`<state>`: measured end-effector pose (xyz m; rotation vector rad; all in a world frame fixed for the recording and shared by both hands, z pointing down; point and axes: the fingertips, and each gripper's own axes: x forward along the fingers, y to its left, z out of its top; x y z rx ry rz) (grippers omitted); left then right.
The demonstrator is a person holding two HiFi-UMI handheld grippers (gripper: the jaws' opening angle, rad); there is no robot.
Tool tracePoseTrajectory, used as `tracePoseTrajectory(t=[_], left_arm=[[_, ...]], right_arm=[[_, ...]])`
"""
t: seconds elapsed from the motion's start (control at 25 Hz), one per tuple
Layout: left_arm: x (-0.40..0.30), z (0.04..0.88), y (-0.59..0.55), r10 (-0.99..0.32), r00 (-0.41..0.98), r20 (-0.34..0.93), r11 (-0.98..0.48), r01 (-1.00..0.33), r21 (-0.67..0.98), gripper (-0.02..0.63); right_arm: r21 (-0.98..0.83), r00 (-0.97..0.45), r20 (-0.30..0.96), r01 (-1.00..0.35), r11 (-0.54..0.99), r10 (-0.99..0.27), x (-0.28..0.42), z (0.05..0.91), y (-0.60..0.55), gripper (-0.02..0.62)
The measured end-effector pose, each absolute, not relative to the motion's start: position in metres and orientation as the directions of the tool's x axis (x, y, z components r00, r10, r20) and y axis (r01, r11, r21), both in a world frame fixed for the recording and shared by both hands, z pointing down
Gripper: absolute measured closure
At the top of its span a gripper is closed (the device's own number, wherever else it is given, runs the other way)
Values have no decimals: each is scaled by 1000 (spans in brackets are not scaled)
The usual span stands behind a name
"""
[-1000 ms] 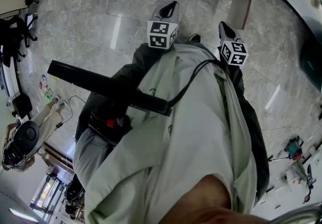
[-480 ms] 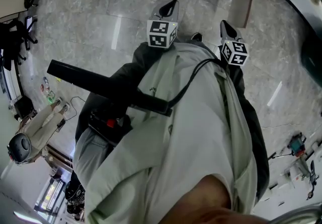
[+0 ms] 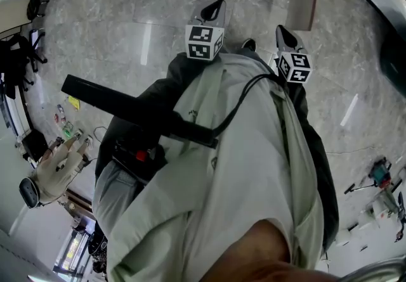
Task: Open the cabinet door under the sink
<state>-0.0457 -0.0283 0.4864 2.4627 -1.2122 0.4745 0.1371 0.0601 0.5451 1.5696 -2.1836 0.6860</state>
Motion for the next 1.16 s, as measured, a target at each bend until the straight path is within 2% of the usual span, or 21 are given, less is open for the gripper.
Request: tracePoseTrajectory(t=[1.16], left_arm=[[-51, 491, -35, -661, 607, 442, -597, -782, 182, 600]], right_arm=[[-143, -259, 559, -966, 216, -788, 133, 544, 65, 595]])
